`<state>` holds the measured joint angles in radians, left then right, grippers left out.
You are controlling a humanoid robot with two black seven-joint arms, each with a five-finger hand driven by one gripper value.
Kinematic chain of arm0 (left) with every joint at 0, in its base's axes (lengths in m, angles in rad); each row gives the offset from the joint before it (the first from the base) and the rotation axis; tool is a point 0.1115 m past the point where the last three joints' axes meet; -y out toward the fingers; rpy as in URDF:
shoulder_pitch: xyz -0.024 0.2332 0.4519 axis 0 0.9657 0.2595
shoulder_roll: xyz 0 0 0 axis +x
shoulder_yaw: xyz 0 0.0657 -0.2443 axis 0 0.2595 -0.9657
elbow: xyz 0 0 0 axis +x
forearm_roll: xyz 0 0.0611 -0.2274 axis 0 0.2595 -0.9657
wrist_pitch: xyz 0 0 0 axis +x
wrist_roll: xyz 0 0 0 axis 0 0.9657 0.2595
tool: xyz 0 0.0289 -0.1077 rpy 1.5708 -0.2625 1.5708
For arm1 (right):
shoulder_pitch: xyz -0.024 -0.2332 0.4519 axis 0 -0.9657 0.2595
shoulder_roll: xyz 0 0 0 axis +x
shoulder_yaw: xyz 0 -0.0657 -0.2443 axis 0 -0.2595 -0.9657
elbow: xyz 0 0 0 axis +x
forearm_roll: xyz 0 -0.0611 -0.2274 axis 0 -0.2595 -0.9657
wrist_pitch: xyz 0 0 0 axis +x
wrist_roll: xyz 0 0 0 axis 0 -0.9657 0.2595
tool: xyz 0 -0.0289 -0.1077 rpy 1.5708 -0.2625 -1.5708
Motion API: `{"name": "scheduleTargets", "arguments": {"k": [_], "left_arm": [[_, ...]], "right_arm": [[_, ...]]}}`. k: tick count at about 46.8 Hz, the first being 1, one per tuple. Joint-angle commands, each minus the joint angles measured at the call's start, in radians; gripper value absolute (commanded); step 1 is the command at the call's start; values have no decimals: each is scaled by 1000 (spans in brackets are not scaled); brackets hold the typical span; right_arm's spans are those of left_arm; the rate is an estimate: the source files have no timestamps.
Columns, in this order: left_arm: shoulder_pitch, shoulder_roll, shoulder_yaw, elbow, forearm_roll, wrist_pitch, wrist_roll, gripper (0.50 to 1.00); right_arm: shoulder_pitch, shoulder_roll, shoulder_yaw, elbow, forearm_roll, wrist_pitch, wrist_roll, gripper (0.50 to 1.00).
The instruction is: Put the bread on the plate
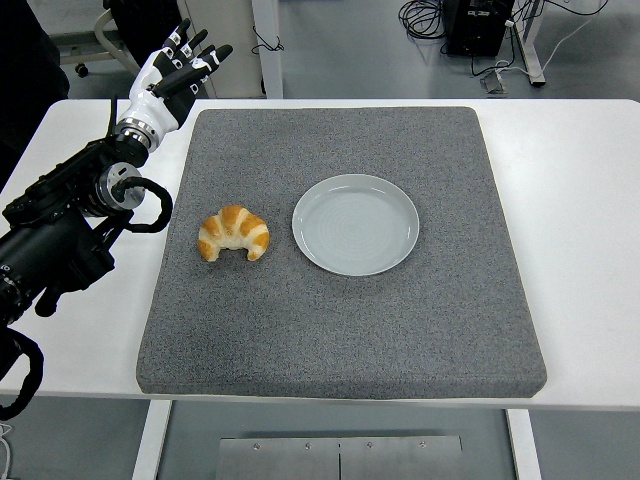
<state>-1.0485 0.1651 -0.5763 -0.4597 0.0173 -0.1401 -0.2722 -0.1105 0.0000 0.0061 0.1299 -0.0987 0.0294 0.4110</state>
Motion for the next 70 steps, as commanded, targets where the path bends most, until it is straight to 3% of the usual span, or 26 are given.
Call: {"name": "scheduleTargets", "arguments": {"k": [1, 11, 17, 22, 31, 40, 49, 70], "left_arm": [[-16, 11, 30, -1, 1, 7, 13, 951], [-57, 42, 213, -11, 38, 7, 1, 945], [-67, 89, 279, -72, 162, 8, -4, 945], [-67, 146, 283, -172, 288, 16, -4, 945], [-80, 287, 326, -434, 472, 103, 13, 945], [-146, 408, 498, -638, 566, 189, 68, 942], [-211, 491, 667, -781, 605, 226, 110, 937], [-200, 533, 730, -836, 883, 278, 113, 937]], "right_arm": [[0, 0, 0, 0, 1, 0, 0, 1000], [0, 0, 0, 0, 1, 0, 0, 1000], [0, 0, 0, 0, 1, -2, 0, 1000], [0, 0, 0, -1, 1, 0, 0, 1000], [0, 0, 0, -1, 1, -2, 0, 1000], [0, 0, 0, -1, 1, -2, 0, 1000], [0, 0, 0, 0, -1, -2, 0, 1000], [0, 0, 0, 0, 1, 0, 0, 1000]]}}
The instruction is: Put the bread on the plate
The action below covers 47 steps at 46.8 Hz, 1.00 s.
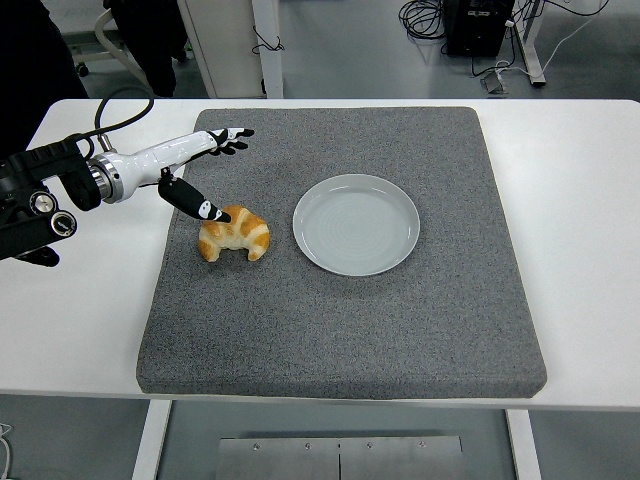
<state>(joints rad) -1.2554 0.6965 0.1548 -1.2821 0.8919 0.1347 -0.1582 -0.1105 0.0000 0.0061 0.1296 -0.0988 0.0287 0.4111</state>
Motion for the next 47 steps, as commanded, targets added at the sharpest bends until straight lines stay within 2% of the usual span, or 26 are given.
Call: {"name": "scheduleTargets", "arguments": {"k": [1, 8, 19, 30, 47], "left_arm": [[10, 1, -1, -22, 9, 5, -1, 937], [37, -2, 0, -62, 16, 32, 0, 937], [93, 0, 2, -62, 30, 52, -1, 937], [159, -2, -6, -57, 91, 114, -12, 937], [169, -40, -15, -3, 88, 164, -38, 936]], "right_arm": [[0, 0, 0, 1, 1, 0, 0, 1000], [0, 0, 0, 1, -1, -1, 0, 1000], [0, 0, 0, -1, 1, -1, 0, 1000], [0, 0, 0, -1, 1, -1, 0, 1000], [0, 0, 0, -1, -1, -1, 0, 1000]]}}
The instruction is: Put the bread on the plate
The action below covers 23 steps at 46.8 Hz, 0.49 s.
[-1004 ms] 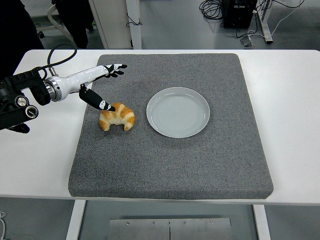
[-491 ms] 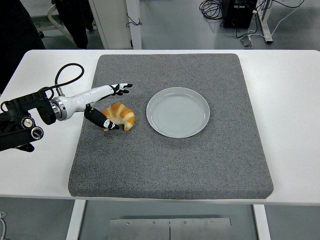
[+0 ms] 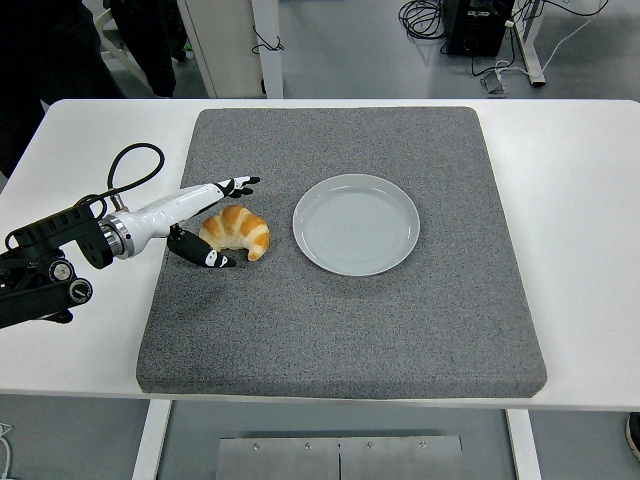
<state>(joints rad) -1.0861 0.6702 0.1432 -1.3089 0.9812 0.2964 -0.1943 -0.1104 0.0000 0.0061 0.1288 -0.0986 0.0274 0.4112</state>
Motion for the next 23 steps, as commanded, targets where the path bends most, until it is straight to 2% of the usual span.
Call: {"name": "scheduleTargets", "arguments": {"k": [1, 14, 23], "left_arm": [[2, -18, -4, 33, -1, 4, -4, 936], [5, -80, -4, 128, -13, 13, -31, 936], [23, -112, -5, 155, -15, 18, -47, 936]], "right_arm": [[0, 0, 0, 0, 0, 0, 0, 1000], [0, 0, 0, 0, 0, 0, 0, 1000], [0, 0, 0, 0, 0, 0, -2, 1000]]}}
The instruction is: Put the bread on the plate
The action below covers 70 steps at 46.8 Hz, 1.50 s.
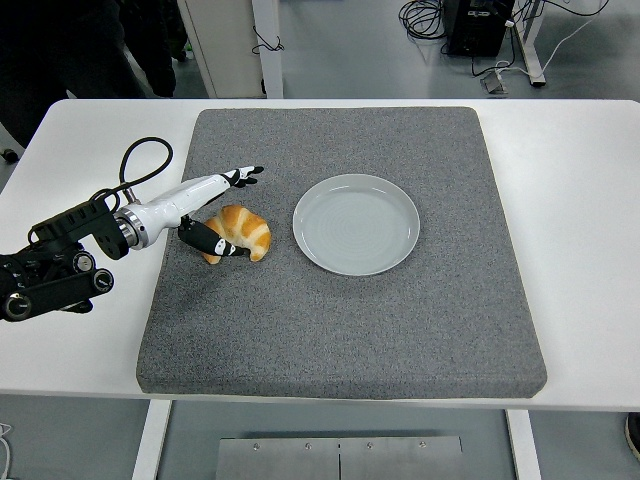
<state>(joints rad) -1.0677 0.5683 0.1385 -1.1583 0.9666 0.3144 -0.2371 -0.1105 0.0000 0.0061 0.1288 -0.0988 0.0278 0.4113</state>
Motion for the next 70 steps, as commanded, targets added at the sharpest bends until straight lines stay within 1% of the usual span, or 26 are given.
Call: {"name": "scheduleTargets", "arguments": {"k": [1, 5, 12, 22, 24, 27, 33, 35, 37, 40, 64, 70], "left_arm": [[6, -11, 0, 6, 0, 0, -5, 934], [8, -19, 0, 12, 0, 0, -7, 934], [8, -33, -2, 29, -2, 2, -7, 901], [31, -45, -19, 69, -19, 0, -11, 883], [35, -56, -19, 81, -19, 0, -24, 871], [38, -64, -19, 95, -20, 0, -42, 837], [46, -67, -19, 106, -19, -1, -51, 745], [44, -67, -19, 106, -20, -1, -51, 697], [44, -67, -19, 106, -19, -1, -51, 634], [43, -67, -19, 106, -19, -8, -51, 500], [29, -62, -25, 108, -16, -1, -59, 500], [15, -57, -31, 108, -14, 0, -73, 500]], "right_arm": [[0, 0, 0, 0, -1, 0, 0, 1000], [0, 0, 0, 0, 1, 0, 0, 1000], [0, 0, 0, 0, -1, 0, 0, 1000], [0, 0, 0, 0, 1, 0, 0, 1000], [0, 0, 0, 0, -1, -2, 0, 1000], [0, 0, 0, 0, 1, 0, 0, 1000], [0, 0, 0, 0, 1, 0, 0, 1000], [0, 0, 0, 0, 1, 0, 0, 1000], [0, 0, 0, 0, 1, 0, 0, 1000], [0, 0, 0, 0, 1, 0, -2, 1000], [0, 0, 0, 0, -1, 0, 0, 1000], [0, 0, 0, 0, -1, 0, 0, 1000]]}}
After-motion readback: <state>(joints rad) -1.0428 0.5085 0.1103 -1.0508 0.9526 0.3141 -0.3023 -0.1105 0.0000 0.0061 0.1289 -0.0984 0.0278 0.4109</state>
